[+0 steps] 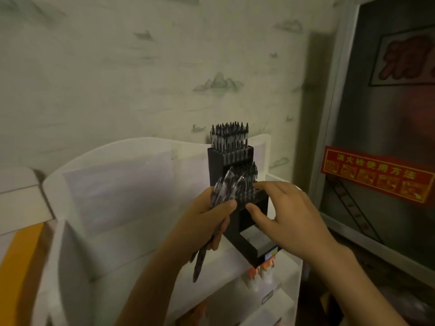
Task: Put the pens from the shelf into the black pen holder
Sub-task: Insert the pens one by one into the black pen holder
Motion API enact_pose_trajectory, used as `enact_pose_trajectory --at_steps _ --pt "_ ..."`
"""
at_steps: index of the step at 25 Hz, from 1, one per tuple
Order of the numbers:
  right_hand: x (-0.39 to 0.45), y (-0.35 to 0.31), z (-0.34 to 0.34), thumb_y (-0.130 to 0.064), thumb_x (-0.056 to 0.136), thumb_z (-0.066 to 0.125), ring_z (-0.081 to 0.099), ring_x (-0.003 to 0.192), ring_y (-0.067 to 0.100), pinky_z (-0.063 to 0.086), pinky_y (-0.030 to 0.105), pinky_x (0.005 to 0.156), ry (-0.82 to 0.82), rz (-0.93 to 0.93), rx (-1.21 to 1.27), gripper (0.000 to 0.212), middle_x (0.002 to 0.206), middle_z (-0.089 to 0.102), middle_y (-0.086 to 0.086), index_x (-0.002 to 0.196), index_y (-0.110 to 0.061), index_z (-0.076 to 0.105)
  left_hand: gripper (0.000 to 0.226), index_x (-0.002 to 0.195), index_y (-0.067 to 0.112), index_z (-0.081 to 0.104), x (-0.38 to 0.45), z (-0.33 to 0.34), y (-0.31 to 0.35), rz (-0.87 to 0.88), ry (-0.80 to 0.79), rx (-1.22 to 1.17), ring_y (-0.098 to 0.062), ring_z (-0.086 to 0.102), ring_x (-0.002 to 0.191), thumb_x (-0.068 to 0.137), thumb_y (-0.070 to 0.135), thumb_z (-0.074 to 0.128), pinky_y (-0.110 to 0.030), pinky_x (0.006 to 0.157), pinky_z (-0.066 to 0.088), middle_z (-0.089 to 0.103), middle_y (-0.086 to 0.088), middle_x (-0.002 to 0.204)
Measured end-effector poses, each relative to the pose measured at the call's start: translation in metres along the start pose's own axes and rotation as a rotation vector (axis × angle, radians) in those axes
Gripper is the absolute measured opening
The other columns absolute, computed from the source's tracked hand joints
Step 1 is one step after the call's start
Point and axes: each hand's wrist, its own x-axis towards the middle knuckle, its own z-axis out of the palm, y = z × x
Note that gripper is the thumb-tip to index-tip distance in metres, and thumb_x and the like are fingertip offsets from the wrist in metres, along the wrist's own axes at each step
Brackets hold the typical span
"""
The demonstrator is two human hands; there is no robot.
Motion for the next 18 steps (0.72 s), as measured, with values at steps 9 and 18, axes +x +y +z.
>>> enact_pose_trajectory --at_steps 9,18 --pt "0.113 0.076 0.057 -0.043 0.090 0.058 0.066 0.080 0.015 0.056 0.029 0.072 -0.110 0.278 0.854 0.034 0.083 0.072 0.005 0.089 -0.013 0.073 0.014 0.106 0.016 0.054 0.126 0.023 -0.049 -0.159 0.052 -0.003 -0.006 0.047 0.038 0.097 0.027 0.052 -0.019 0.042 0.041 0.056 0.001 0.061" --pt "0.183 0.131 0.067 -0.006 0.091 0.058 0.073 0.077 0.026 0.060 0.032 0.075 -0.147 0.518 1.494 0.015 0.084 0.075 0.013 0.094 -0.002 0.072 0.018 0.104 0.008 0.053 0.168 0.029 -0.069 -0.267 0.238 -0.045 -0.014 0.044 0.036 0.098 0.024 0.053 -0.023 0.038 0.038 0.057 -0.015 0.070"
